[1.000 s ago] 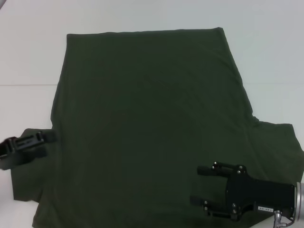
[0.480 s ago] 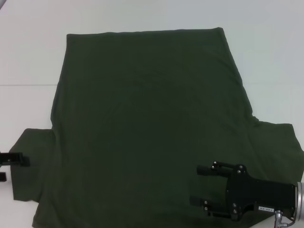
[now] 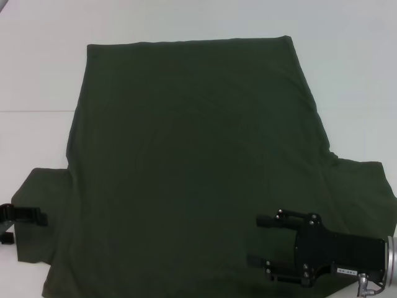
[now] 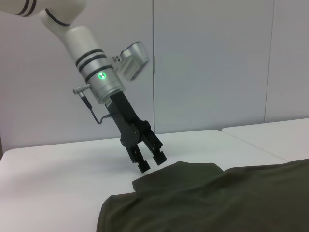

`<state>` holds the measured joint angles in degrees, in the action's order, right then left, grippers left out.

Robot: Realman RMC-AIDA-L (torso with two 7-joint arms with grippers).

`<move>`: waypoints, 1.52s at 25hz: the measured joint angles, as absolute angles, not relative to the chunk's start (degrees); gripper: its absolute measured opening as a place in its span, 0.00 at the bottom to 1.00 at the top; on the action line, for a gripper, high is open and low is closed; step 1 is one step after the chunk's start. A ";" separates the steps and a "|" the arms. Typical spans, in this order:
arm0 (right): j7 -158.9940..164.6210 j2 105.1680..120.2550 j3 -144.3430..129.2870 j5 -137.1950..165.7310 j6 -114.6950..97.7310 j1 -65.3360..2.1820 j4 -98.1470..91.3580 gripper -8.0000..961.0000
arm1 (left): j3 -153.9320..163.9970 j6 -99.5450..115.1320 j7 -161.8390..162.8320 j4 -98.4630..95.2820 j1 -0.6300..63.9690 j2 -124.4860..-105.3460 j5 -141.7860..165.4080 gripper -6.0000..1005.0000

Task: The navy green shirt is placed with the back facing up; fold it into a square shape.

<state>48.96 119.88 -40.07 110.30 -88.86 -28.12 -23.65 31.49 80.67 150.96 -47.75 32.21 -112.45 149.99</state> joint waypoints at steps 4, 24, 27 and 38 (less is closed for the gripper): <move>48.96 119.88 -40.07 110.30 -88.86 -28.37 -23.65 0.78 | 31.52 79.64 150.72 -46.54 32.51 -112.22 150.03 0.92; 48.96 119.88 -40.08 110.30 -88.85 -28.57 -23.64 0.78 | 31.55 78.22 149.47 -45.79 32.64 -112.21 151.31 0.92; 48.96 119.87 -40.08 110.30 -88.85 -28.57 -23.64 0.78 | 31.55 78.23 149.34 -45.35 32.85 -112.28 151.30 0.92; 48.96 119.96 -40.07 110.30 -88.91 -28.57 -23.64 0.78 | 31.49 77.87 149.00 -43.60 33.30 -111.96 151.10 0.92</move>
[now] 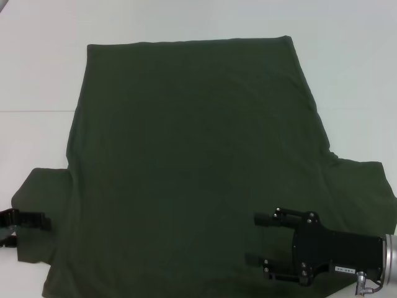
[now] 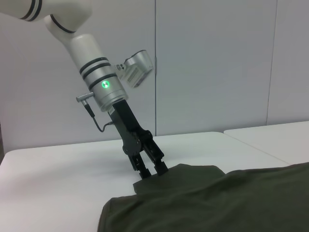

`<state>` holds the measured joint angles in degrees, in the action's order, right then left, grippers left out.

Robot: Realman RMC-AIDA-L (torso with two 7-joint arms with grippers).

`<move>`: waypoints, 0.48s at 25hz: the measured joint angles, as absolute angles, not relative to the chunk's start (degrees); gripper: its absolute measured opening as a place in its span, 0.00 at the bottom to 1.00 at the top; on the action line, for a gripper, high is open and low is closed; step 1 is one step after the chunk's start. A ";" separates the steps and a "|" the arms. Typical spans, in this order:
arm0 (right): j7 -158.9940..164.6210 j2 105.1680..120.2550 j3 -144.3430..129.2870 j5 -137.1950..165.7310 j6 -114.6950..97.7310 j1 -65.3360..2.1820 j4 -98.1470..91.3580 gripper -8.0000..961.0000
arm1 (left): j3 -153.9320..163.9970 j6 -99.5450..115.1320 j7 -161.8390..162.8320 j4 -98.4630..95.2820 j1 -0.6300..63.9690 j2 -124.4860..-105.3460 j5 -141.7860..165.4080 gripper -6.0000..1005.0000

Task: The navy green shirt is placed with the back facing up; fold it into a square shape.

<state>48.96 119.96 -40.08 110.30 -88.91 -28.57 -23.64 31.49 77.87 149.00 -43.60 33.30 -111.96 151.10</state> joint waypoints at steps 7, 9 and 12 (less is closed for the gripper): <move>48.96 119.97 -40.08 110.30 -88.95 -28.62 -23.64 0.78 | 31.20 78.31 148.61 -43.38 33.99 -112.10 150.82 0.92; 48.96 119.97 -40.07 110.30 -88.95 -28.63 -23.65 0.78 | 31.17 78.29 148.54 -42.89 34.29 -112.12 150.78 0.92; 48.96 119.97 -40.08 110.30 -88.95 -28.65 -23.64 0.78 | 31.32 77.88 148.43 -41.84 34.69 -112.02 150.76 0.92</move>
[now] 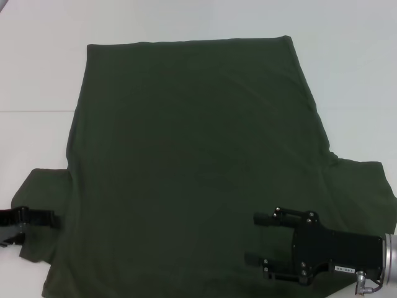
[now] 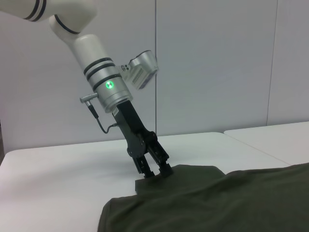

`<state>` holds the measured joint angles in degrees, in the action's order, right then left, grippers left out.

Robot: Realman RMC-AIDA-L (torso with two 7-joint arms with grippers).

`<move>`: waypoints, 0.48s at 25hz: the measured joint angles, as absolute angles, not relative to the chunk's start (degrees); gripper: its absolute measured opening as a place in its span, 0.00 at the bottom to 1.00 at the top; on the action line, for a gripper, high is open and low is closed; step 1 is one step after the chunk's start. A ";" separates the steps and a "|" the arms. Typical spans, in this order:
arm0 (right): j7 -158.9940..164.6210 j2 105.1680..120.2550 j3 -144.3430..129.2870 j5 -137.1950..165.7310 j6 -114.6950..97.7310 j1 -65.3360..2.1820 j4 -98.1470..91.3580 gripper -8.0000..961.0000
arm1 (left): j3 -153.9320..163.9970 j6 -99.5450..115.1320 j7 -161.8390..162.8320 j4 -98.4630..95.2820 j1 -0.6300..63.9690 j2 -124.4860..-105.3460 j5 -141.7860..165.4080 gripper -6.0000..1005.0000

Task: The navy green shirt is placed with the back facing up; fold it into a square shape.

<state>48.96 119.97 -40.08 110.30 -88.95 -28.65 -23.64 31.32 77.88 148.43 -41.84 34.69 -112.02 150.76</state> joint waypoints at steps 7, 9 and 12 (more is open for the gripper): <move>48.96 119.97 -40.08 110.25 -88.95 -28.66 -23.64 0.78 | 31.42 77.59 148.43 -41.79 34.82 -111.97 150.98 0.92; 48.96 119.97 -40.08 110.24 -88.94 -28.70 -23.64 0.78 | 31.42 77.57 148.45 -41.84 34.82 -111.80 151.17 0.92; 48.96 119.97 -40.08 110.21 -88.94 -28.73 -23.64 0.78 | 31.46 77.55 148.55 -41.85 34.77 -111.50 151.32 0.92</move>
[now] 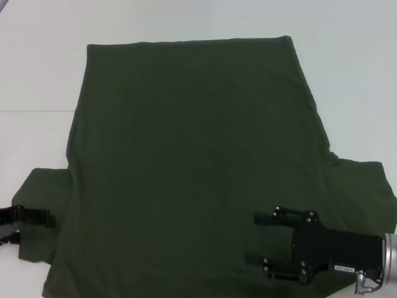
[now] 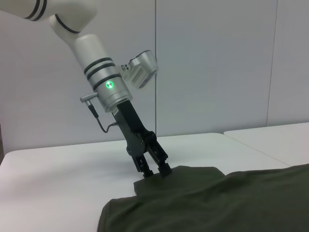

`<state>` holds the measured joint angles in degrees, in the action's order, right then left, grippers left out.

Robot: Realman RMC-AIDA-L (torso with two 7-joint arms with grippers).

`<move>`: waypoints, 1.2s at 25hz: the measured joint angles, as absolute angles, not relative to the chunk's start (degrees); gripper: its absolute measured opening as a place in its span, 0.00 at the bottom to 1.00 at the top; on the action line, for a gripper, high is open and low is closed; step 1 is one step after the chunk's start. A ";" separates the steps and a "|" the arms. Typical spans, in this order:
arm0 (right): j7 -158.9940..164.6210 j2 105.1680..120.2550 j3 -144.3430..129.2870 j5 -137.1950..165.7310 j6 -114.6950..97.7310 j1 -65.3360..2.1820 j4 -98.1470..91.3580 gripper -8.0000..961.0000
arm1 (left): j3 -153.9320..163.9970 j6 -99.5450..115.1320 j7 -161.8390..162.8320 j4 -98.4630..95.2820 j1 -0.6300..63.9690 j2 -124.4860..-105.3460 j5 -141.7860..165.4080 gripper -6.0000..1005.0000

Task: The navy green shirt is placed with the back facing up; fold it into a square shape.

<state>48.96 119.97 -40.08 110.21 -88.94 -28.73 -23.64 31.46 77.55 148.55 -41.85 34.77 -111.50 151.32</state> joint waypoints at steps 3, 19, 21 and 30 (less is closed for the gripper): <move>48.96 119.97 -40.08 110.14 -88.94 -28.74 -23.64 0.78 | 31.47 77.53 148.64 -41.92 34.73 -111.31 151.42 0.92; 48.96 119.97 -40.08 110.12 -89.33 -28.74 -23.64 0.78 | 31.55 77.62 148.38 -41.57 35.19 -111.67 151.45 0.91; 48.95 119.97 -40.08 110.12 -89.34 -28.74 -23.64 0.78 | 31.55 77.57 148.36 -41.57 35.20 -111.68 151.48 0.91; 48.96 119.97 -40.08 109.85 -89.45 -28.79 -23.64 0.78 | 31.73 77.17 147.32 -41.85 35.18 -111.79 151.50 0.91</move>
<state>48.96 119.97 -40.08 109.85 -89.45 -28.79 -23.64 31.73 77.17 147.32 -41.85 35.18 -111.79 151.50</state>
